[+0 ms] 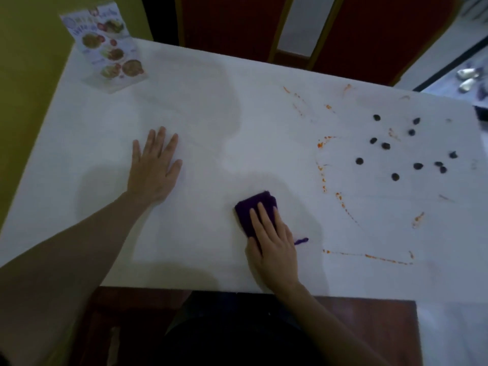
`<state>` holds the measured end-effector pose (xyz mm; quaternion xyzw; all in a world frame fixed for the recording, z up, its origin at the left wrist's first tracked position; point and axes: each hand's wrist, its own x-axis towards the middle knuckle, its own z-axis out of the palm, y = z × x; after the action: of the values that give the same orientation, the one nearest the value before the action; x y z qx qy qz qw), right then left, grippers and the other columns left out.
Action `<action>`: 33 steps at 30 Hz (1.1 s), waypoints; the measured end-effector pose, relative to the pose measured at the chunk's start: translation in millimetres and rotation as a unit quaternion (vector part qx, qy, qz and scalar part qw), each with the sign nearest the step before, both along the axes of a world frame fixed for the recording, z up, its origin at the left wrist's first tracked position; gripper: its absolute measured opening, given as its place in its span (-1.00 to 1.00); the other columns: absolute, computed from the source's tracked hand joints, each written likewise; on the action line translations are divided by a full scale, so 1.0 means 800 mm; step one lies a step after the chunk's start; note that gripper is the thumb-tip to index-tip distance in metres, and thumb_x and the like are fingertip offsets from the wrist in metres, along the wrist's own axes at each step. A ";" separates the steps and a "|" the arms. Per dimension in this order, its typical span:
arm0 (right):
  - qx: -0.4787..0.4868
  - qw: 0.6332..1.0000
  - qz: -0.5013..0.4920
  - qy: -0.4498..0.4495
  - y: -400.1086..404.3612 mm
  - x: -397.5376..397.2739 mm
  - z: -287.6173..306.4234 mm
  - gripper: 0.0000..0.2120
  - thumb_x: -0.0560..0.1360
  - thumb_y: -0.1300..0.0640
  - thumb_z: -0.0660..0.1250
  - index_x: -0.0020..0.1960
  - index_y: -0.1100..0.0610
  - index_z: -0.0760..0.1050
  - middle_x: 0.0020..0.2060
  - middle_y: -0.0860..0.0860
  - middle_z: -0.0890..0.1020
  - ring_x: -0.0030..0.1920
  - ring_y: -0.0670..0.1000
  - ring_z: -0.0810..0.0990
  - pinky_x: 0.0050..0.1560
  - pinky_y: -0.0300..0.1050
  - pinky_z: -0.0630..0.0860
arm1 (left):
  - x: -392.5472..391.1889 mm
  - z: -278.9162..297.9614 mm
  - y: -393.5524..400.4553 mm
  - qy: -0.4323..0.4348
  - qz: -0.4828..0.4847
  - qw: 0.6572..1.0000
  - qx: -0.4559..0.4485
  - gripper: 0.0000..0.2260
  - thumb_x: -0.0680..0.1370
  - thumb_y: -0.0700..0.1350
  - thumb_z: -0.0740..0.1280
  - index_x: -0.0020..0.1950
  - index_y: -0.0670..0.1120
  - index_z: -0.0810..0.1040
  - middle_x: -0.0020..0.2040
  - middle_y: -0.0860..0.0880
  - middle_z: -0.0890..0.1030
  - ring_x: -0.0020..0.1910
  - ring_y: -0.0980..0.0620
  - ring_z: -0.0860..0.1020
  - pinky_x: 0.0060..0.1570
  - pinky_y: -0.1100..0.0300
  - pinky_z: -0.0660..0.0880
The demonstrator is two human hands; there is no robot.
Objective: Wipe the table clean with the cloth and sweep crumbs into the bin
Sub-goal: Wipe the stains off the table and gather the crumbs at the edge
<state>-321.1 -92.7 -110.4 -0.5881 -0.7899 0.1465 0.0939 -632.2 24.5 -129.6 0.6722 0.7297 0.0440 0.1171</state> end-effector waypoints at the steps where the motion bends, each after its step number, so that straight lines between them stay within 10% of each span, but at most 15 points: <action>1: 0.000 1.000 -0.024 -0.004 -0.008 0.023 0.001 -0.47 0.55 0.05 0.18 0.52 0.07 0.29 0.53 -0.02 0.25 0.54 0.10 0.17 0.37 0.05 0.29 | 0.017 0.002 0.001 -0.003 -0.022 1.000 0.003 -0.42 0.61 0.14 -0.04 0.62 -0.02 0.09 0.64 -0.08 0.02 0.61 -0.09 -0.04 0.54 -0.15 -0.17; 11: -0.038 0.958 -0.284 -0.019 0.094 0.185 0.004 -0.42 0.57 -0.02 0.02 0.58 0.06 0.10 0.57 0.02 0.14 0.57 0.15 0.02 0.48 0.18 0.15 | 0.210 0.004 -0.022 -0.041 -0.145 0.988 0.019 -0.43 0.63 0.12 -0.06 0.62 -0.07 0.11 0.63 -0.07 0.06 0.61 -0.05 0.00 0.56 -0.15 -0.03; 23: -0.010 0.998 -0.062 0.001 -0.005 0.172 0.000 -0.43 0.55 0.09 0.22 0.55 0.07 0.22 0.54 -0.02 0.22 0.55 0.11 0.11 0.46 0.07 0.20 | 0.292 -0.005 -0.092 0.016 -0.095 0.995 0.006 -0.42 0.65 0.13 -0.09 0.63 -0.08 0.02 0.64 -0.07 0.00 0.62 -0.07 -0.03 0.56 -0.13 -0.04; 33: -0.018 0.976 -0.216 -0.014 0.030 0.375 -0.002 -0.43 0.55 0.07 0.13 0.55 0.13 0.19 0.54 0.06 0.22 0.55 0.17 0.11 0.40 0.22 0.28 | 0.349 -0.015 -0.109 0.026 -0.053 0.998 0.012 -0.40 0.64 0.14 -0.05 0.63 -0.09 0.01 0.64 -0.07 0.02 0.61 -0.06 0.01 0.55 -0.15 -0.05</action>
<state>-21.3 -68.4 -112.4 -0.7485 -0.6426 0.1288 0.1015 -353.3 -62.4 -141.9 0.7123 0.6952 0.0285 0.0923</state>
